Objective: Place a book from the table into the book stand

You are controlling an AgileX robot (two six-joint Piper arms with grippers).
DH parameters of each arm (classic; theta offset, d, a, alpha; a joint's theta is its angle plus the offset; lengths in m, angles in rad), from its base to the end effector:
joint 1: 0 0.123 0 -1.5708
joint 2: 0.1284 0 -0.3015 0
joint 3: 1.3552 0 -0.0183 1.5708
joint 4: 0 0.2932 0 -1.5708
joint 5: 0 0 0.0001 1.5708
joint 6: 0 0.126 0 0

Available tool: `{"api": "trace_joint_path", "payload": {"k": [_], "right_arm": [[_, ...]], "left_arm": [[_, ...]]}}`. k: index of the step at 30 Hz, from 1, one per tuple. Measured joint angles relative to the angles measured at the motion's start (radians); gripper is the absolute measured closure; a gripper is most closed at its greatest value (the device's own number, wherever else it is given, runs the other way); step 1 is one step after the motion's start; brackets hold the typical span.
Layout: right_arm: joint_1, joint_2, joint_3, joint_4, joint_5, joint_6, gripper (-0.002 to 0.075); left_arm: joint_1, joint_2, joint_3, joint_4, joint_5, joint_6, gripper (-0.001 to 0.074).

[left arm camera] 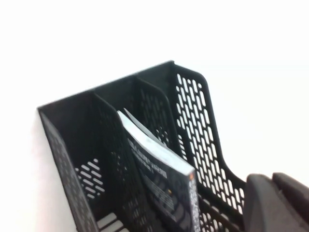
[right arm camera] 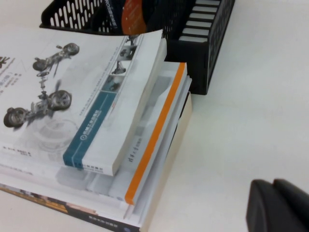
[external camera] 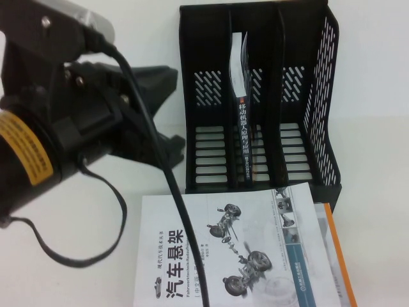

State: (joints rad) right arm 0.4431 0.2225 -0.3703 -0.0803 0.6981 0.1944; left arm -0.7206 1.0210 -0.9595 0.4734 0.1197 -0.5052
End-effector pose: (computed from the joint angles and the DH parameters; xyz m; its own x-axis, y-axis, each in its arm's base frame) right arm 0.1025 0.0414 0.2566 -0.4499 -0.0671 -0.8905 -0.3298 0.9392 0.0958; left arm 0.2260 -0.1893 0.4137 -0.0822 0.0260 -0.9963 0.6156 0.7875 -0.0302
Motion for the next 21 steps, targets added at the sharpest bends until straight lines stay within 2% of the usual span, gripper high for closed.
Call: {"api": "trace_joint_path", "payload": {"k": [5,8,15,21], "right_arm": [[0.0,0.0,0.0,0.003,0.002,0.0,0.0721],[0.0,0.0,0.0,0.005,0.004,0.0,0.0721],[0.0,-0.004,0.0,0.005,0.006,0.0,0.0721],[0.0,-0.004,0.0,0.005,0.006,0.0,0.0721]], "left_arm": [[0.0,0.009,0.016,0.0,-0.006,0.0,0.0734],[0.039,-0.004,0.031,0.0,-0.014,0.0,0.0734],[0.298,-0.11,0.094,0.005,-0.006,-0.001,0.0734],[0.447,-0.295,0.134,0.019,0.25,-0.026,0.0734]]}}
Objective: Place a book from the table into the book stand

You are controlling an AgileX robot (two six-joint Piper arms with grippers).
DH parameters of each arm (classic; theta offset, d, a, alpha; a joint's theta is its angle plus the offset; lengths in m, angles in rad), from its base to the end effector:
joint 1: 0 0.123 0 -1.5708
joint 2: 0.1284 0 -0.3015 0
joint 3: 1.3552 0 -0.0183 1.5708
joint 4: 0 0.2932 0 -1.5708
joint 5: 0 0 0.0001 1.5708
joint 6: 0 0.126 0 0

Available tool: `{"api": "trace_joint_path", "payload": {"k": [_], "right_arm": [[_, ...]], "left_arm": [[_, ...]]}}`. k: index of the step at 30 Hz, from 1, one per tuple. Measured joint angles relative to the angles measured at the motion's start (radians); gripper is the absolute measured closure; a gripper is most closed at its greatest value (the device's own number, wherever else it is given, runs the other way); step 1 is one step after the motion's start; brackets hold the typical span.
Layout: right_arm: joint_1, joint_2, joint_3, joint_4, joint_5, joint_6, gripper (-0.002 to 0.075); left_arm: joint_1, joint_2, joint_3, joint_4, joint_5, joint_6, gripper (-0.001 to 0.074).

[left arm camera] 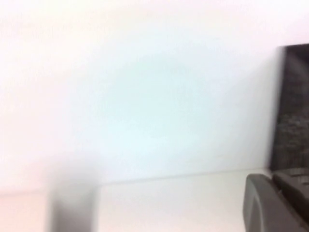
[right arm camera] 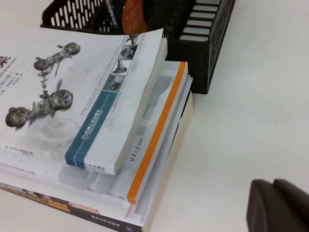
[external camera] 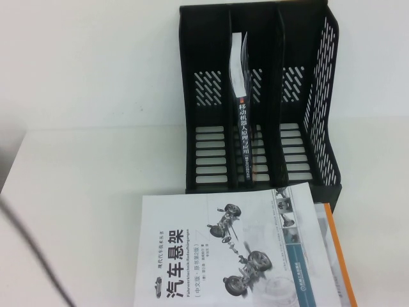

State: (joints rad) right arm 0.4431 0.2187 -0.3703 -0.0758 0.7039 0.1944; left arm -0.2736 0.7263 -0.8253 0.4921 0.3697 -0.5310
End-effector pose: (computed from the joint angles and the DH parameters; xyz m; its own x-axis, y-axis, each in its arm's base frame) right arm 0.1016 0.0414 0.2563 -0.4532 -0.0646 -0.8891 -0.3300 0.9387 0.1000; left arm 0.2077 -0.0359 0.4049 -0.1438 -0.0286 -0.9892 0.0941 0.9947 -0.0425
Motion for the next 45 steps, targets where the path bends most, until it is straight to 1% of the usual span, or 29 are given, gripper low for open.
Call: {"api": "trace_joint_path", "payload": {"k": [2,5,10,12,14,17,20,28,37,41,45], "right_arm": [[0.0,0.0,0.0,0.0,0.0,0.0,0.0721],[0.0,0.0,0.0,0.0,0.0,0.0,0.0721],[0.0,0.0,0.0,0.0,0.0,0.0,0.0721],[0.0,0.0,0.0,0.0,0.0,0.0,0.0721],[0.0,0.0,0.0,0.0,0.0,0.0,0.0721],[0.0,0.0,0.0,0.0,0.0,0.0,0.0721],[0.0,0.0,0.0,0.002,0.0,0.0,0.0721],[0.0,0.0,0.0,0.002,0.0,0.0,0.0721],[0.0,0.0,0.0,0.002,0.0,0.0,0.0721],[0.0,0.0,0.0,0.002,0.0,0.0,0.0721],[0.0,0.0,0.0,0.002,0.0,0.0,0.0721]], "left_arm": [[0.043,-0.077,0.037,-0.007,0.038,0.03,0.0734],[0.12,-0.218,0.139,-0.098,0.021,0.124,0.0734],[0.263,-0.478,0.404,-0.321,-0.054,0.302,0.0734],[0.299,-0.567,0.523,-0.391,-0.094,0.354,0.0734],[0.319,-0.649,0.635,-0.426,-0.11,0.366,0.0734],[0.324,-0.724,0.768,-0.447,-0.119,0.369,0.0734],[0.324,-0.735,0.843,-0.468,-0.127,0.369,0.0734],[0.324,-0.735,0.847,-0.481,-0.104,0.367,0.0734],[0.243,-0.735,0.845,-0.483,-0.061,0.367,0.0734],[0.24,-0.735,0.845,-0.483,-0.057,0.428,0.0734],[0.24,-0.735,0.845,-0.483,-0.057,0.45,0.0734]]}}
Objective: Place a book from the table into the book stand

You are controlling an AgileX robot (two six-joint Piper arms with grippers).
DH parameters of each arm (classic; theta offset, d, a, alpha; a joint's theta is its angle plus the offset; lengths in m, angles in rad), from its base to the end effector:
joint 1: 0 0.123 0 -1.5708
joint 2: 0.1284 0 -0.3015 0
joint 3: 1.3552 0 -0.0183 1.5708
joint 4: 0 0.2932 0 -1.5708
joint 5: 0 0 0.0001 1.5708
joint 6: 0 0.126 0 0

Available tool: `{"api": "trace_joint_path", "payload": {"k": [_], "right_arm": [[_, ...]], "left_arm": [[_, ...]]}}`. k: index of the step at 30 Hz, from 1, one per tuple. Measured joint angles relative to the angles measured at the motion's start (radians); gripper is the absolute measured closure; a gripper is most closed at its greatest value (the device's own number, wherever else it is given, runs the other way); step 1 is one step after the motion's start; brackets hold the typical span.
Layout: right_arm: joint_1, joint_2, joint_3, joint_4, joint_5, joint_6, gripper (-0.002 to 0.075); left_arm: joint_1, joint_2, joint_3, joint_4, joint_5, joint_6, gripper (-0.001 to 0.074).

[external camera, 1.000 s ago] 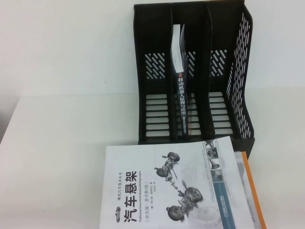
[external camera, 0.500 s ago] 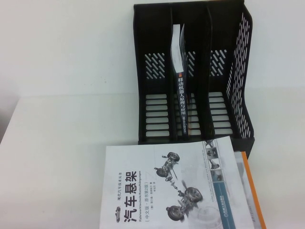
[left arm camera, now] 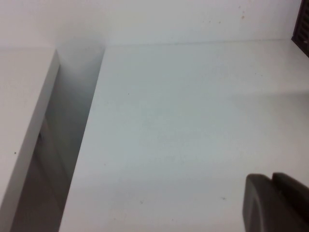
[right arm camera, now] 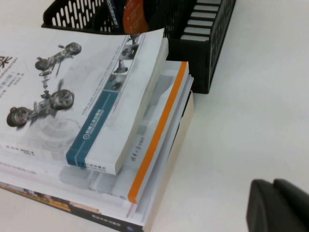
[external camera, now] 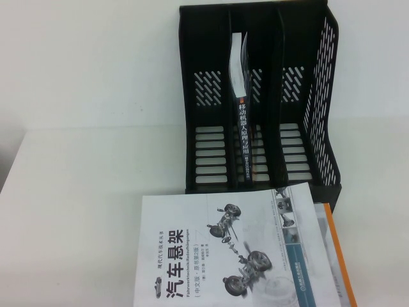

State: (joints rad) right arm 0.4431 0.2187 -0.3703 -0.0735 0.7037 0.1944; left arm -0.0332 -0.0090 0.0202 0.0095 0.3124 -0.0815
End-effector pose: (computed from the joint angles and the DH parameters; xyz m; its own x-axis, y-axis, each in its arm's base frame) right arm 0.1016 0.0416 0.2563 -0.4539 -0.0629 -0.8888 -0.3304 0.9383 0.1023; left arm 0.1140 -0.0034 0.1698 -0.2356 -0.0646 -0.9697 0.0133 0.9975 -0.0697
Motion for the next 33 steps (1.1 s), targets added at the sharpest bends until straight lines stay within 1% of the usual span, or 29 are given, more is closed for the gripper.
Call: {"api": "trace_joint_path", "payload": {"k": [15,16,18,20,23,25,28,31,33], "right_arm": [[0.0,0.0,0.0,0.002,0.0,0.0,0.0721],[0.0,0.0,0.0,-0.011,0.0,0.012,0.0721],[-0.008,-0.009,0.0,-0.091,-0.017,0.055,0.0721],[-0.047,-0.024,0.005,-0.136,-0.062,0.067,0.0721],[-0.158,-0.055,0.05,-0.138,-0.17,0.042,0.0721],[-0.251,-0.087,0.104,-0.133,-0.252,0.017,0.0721],[-0.351,-0.153,0.198,-0.101,-0.333,0.007,0.0721],[-0.405,-0.218,0.29,-0.081,-0.337,0.003,0.0721],[-0.414,-0.229,0.335,-0.083,-0.324,0.005,0.0721]], "left_arm": [[0.0,0.0,-0.002,0.0,0.004,0.006,0.0734],[0.0,0.0,-0.002,0.0,0.006,0.006,0.0734],[0.0,0.0,-0.002,0.0,0.006,0.006,0.0734],[0.0,0.0,-0.002,0.0,0.006,0.006,0.0734],[0.0,0.0,-0.002,0.0,0.006,0.006,0.0734],[0.0,0.0,-0.002,0.0,0.006,0.006,0.0734],[0.0,0.0,-0.002,0.0,0.006,0.006,0.0734],[0.0,0.0,-0.002,0.0,0.008,0.006,0.0734],[0.0,-0.002,-0.002,0.0,0.008,0.006,0.0734]]}}
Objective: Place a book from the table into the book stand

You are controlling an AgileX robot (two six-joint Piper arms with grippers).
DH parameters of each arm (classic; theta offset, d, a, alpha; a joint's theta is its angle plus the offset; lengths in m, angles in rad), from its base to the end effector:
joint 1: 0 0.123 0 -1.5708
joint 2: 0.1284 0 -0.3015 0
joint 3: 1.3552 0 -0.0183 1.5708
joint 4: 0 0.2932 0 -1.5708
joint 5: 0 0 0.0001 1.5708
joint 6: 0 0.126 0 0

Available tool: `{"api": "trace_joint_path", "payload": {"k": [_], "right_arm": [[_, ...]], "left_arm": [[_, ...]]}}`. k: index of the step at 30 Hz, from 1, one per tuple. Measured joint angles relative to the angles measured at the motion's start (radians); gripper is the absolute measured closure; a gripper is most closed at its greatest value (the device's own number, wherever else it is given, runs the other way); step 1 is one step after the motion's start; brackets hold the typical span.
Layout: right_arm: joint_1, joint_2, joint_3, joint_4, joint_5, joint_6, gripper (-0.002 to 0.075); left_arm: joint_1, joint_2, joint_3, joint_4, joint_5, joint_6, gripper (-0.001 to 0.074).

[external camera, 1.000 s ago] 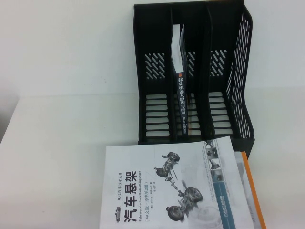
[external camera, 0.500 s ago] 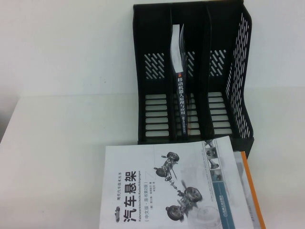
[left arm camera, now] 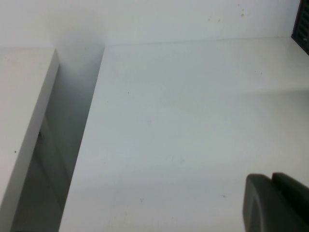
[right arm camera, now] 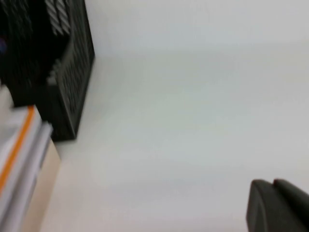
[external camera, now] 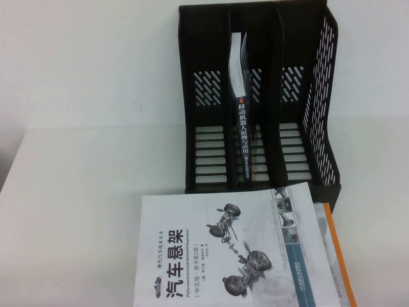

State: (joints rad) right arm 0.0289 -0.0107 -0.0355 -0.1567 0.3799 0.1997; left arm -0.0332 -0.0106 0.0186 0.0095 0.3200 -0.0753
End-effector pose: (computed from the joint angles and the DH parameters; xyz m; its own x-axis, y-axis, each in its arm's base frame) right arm 0.1110 -0.0041 0.1853 -0.2380 0.0470 -0.9701 0.0402 0.9984 0.0385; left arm 0.1137 -0.0034 0.1697 -0.2398 -0.0583 -0.9691 0.0144 0.9979 -0.0636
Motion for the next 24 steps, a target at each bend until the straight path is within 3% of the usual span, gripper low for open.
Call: {"api": "trace_joint_path", "payload": {"k": [24], "right_arm": [[-0.004,-0.002,0.053,-0.006,-0.019,-0.005,0.0721]], "left_arm": [[-0.007,0.0,-0.002,0.0,0.004,0.0,0.0734]]}}
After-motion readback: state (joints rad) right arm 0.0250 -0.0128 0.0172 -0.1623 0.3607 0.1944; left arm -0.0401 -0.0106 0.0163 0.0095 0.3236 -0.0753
